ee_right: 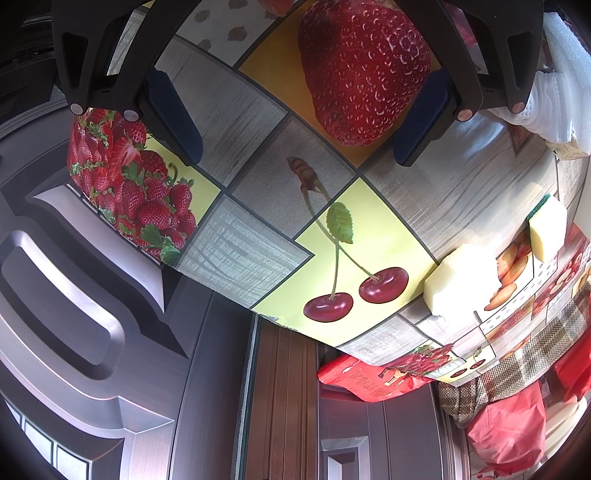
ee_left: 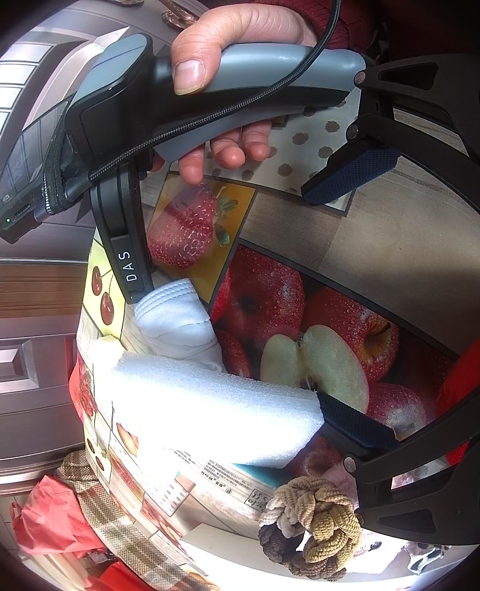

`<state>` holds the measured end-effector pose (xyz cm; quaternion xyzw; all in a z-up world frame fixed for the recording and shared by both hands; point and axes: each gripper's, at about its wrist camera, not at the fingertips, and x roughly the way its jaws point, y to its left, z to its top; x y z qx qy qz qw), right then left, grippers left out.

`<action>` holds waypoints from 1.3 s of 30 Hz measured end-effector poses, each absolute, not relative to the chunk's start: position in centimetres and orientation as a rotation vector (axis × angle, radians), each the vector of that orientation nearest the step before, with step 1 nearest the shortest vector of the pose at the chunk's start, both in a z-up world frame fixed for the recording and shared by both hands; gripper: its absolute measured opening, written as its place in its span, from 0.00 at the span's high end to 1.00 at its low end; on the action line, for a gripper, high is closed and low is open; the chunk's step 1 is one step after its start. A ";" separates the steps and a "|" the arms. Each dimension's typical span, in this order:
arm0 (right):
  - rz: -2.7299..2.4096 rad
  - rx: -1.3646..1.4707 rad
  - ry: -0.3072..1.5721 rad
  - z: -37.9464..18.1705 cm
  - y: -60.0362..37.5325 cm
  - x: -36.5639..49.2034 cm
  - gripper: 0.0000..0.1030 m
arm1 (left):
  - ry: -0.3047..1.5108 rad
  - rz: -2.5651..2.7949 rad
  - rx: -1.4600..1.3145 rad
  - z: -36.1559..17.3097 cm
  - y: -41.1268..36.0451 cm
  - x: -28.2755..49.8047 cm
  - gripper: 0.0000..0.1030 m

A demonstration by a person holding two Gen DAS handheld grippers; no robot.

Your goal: Organize soft objects

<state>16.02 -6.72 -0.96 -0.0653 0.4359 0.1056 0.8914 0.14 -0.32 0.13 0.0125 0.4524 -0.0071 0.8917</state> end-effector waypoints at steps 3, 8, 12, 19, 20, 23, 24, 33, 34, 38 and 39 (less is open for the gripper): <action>0.220 -0.135 0.905 -1.1 -6.2 16.3 0.00 | 0.938 -0.014 0.027 0.1 -0.3 0.1 0.01; 0.220 -0.135 0.905 -1.1 -6.2 16.3 0.00 | 0.938 -0.014 0.027 0.0 -0.4 0.1 0.01; 0.220 -0.135 0.905 -1.1 -6.2 16.3 0.00 | 0.938 -0.014 0.028 0.0 -0.4 0.0 0.01; 0.220 -0.135 0.905 -1.1 -6.2 16.3 0.00 | 0.938 -0.014 0.028 0.0 -0.5 0.0 0.01; 0.220 -0.135 0.905 -1.1 -6.2 16.3 0.00 | 0.938 -0.014 0.028 0.0 -0.4 0.0 0.01; 0.220 -0.135 0.905 -1.1 -6.2 16.3 0.00 | 0.938 -0.026 0.029 0.0 -0.6 -0.1 0.01; 0.220 -0.135 0.905 -1.1 -6.2 16.3 0.00 | 0.936 -0.040 0.028 0.1 -0.8 -0.2 0.01; 0.220 -0.134 0.905 -1.1 -6.2 16.3 0.00 | 0.565 -0.190 -0.213 12.9 1.2 -7.7 0.00; 0.220 -0.135 0.905 -1.1 -6.2 16.3 0.00 | 0.518 -0.168 -0.239 14.4 2.3 -9.2 0.00; 0.220 -0.134 0.905 -1.1 -6.2 16.3 0.00 | 0.425 -0.016 -0.271 16.6 6.4 -15.1 0.00; 0.220 -0.134 0.904 -1.1 -6.2 16.3 0.00 | 0.434 0.042 -0.262 16.4 7.4 -16.1 0.00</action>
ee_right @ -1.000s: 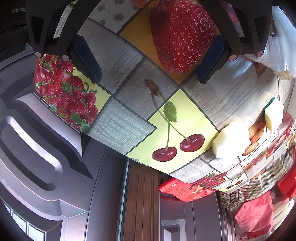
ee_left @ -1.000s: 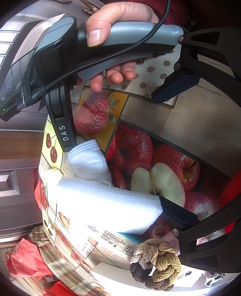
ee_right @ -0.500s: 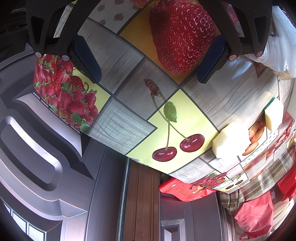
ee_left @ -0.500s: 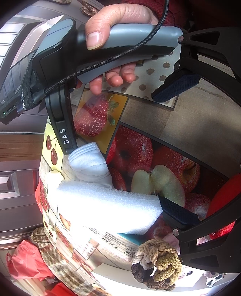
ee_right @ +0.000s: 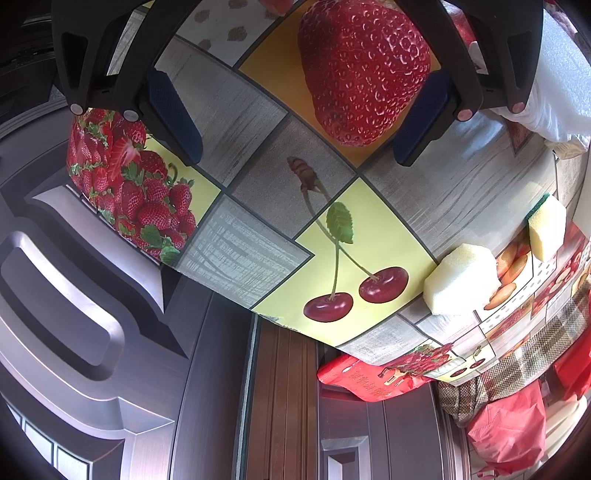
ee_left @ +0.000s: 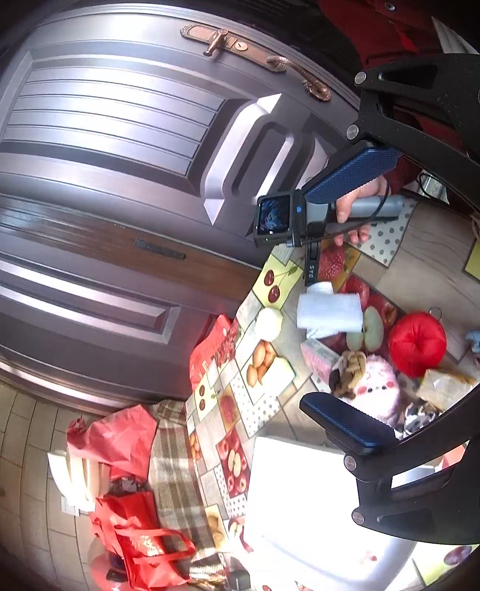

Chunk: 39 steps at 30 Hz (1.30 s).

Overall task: Organize soft objects
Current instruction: 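Grasp the blue rope knot with the left tool while the right tool grasps the round cream sponge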

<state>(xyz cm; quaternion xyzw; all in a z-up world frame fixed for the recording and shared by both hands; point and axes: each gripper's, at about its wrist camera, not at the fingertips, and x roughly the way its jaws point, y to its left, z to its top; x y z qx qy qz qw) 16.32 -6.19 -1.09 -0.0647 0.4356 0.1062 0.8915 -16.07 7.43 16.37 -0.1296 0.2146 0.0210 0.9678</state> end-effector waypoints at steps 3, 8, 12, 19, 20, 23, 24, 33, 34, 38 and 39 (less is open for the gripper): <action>0.239 -0.148 0.896 -1.0 -6.2 16.2 0.00 | 0.498 0.160 -0.277 14.0 9.8 -18.9 0.00; 0.318 -0.107 0.819 0.5 -8.1 15.5 0.00 | 0.603 0.248 -0.290 9.0 10.1 -22.0 0.00; 0.514 0.053 0.637 3.9 -10.8 14.9 0.00 | 0.704 0.169 -0.255 6.0 8.0 -21.9 0.00; 0.772 0.075 0.497 6.8 -10.0 17.4 0.00 | 0.883 0.154 -0.168 2.0 5.2 -19.0 0.03; 0.784 0.051 0.504 7.0 -9.2 18.0 0.00 | 0.890 0.145 -0.197 1.7 5.5 -18.7 0.10; 0.787 -0.078 0.534 6.3 -6.4 19.7 0.00 | 0.910 0.143 -0.234 1.1 5.9 -18.3 0.17; 0.783 -0.123 0.550 5.9 -5.2 20.3 0.00 | 0.915 0.141 -0.236 0.9 5.9 -18.3 0.17; 0.845 -0.420 0.669 1.2 4.1 21.3 0.01 | 0.922 0.106 -0.225 0.6 5.0 -17.0 0.18; 0.835 -0.458 0.679 0.6 4.8 21.3 0.03 | 0.920 0.108 -0.215 0.6 5.0 -16.9 0.18; 0.878 -0.497 0.724 -0.1 5.1 21.1 0.41 | 0.906 0.132 -0.194 0.6 5.3 -17.0 0.61; 0.857 -0.515 0.708 0.1 4.9 20.8 0.44 | 0.901 0.125 -0.218 0.6 5.6 -17.2 0.73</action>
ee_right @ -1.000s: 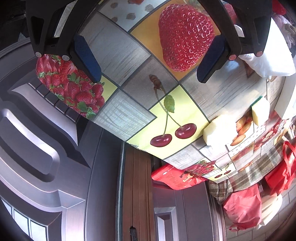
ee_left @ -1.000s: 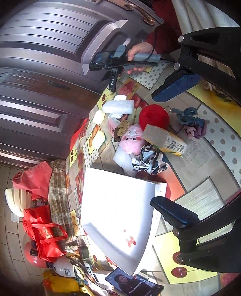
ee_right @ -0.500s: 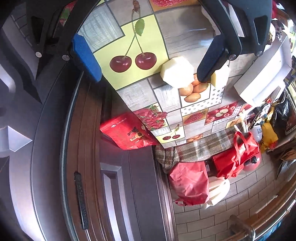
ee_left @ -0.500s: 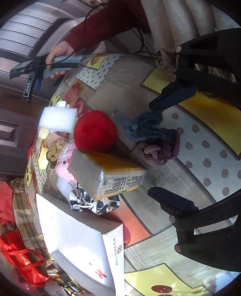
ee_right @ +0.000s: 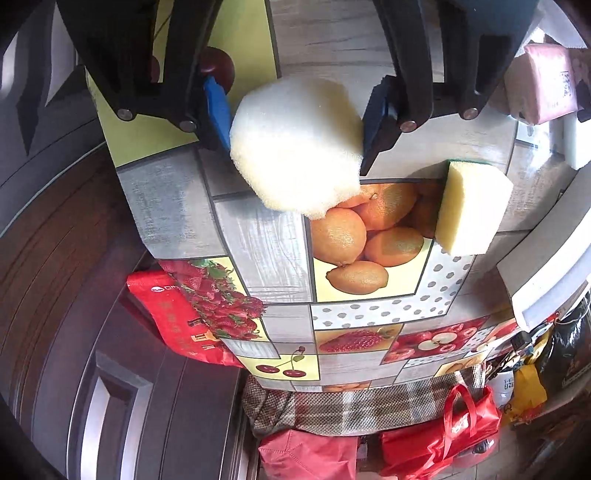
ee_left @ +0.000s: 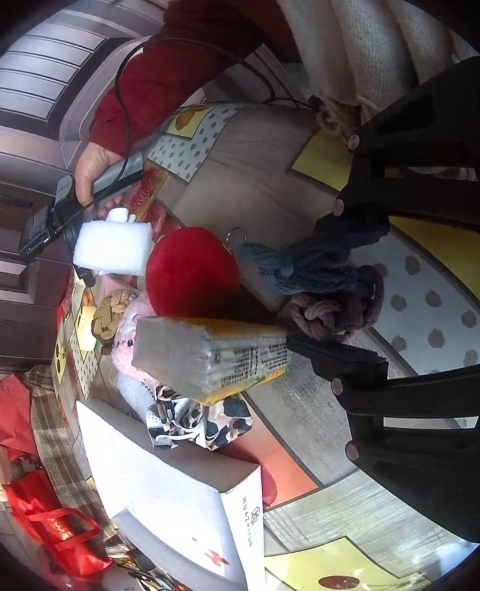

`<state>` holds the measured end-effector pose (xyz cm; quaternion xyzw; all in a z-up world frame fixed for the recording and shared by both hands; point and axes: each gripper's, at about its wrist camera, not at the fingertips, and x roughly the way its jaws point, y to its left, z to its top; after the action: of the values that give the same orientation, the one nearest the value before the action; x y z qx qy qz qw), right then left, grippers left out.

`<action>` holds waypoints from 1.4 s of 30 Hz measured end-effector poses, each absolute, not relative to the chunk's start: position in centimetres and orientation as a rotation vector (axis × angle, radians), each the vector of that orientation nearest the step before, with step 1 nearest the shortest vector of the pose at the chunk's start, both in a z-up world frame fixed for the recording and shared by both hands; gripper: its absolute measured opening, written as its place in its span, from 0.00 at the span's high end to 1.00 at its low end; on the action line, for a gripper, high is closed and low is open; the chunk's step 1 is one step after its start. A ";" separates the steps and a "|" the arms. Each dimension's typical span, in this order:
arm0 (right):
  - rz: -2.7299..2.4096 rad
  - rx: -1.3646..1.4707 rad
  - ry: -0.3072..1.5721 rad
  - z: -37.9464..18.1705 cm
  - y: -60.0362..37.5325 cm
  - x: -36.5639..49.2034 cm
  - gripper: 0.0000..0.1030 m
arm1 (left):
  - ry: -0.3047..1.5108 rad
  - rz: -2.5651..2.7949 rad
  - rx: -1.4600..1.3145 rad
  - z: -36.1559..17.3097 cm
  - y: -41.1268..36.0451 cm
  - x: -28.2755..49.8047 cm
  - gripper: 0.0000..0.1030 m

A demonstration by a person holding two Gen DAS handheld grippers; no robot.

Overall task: Organize soft objects
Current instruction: 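Grasp the blue rope knot with the left tool while the right tool grasps the round cream sponge, then carry the rope knot and sponge into the white box and open both tools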

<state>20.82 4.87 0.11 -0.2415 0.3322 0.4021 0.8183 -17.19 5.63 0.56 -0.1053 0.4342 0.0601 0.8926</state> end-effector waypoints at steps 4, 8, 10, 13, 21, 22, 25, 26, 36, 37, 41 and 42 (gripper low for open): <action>0.818 -0.527 0.612 1.1 3.1 19.5 0.46 | 0.879 0.130 -0.241 0.5 6.0 -18.0 0.74; 0.854 -0.389 0.554 3.6 0.1 17.8 0.46 | 0.862 0.148 -0.243 0.6 6.0 -18.8 0.74; 0.882 -0.310 0.513 4.9 -1.3 16.5 0.46 | 0.841 0.168 -0.251 0.7 6.3 -19.3 0.74; 0.935 -0.221 0.460 6.4 -3.0 14.2 0.45 | 0.775 0.219 -0.275 1.5 7.5 -20.4 0.74; 1.048 -0.059 0.473 6.1 -4.1 10.2 0.45 | 0.568 0.437 -0.272 4.4 10.8 -23.5 0.74; 1.038 -0.043 0.462 5.9 -4.4 9.7 0.45 | 0.538 0.459 -0.278 4.7 11.2 -23.7 0.74; 1.022 -0.046 0.374 5.2 -4.3 7.5 0.45 | 0.433 0.558 -0.239 5.6 12.5 -24.3 0.74; 1.031 -0.041 0.363 4.9 -4.3 6.9 0.45 | 0.406 0.600 -0.214 5.7 12.7 -24.3 0.74; 1.150 -0.012 0.311 4.2 -2.2 1.5 0.44 | 0.269 0.789 -0.161 6.1 15.7 -26.0 0.74; 1.170 -0.017 0.312 4.2 -1.7 0.9 0.44 | 0.277 0.789 -0.164 5.9 16.2 -26.0 0.74; 1.285 -0.061 0.301 3.8 0.6 -2.9 0.44 | 0.303 0.787 -0.169 5.5 18.0 -25.4 0.74; 1.319 -0.078 0.293 3.8 1.1 -4.0 0.44 | 0.301 0.792 -0.154 5.5 18.3 -25.3 0.74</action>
<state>-4.01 1.12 3.78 -0.0363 0.1354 0.6104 0.7796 -25.31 18.26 5.53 -0.0748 0.1458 0.3839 0.9087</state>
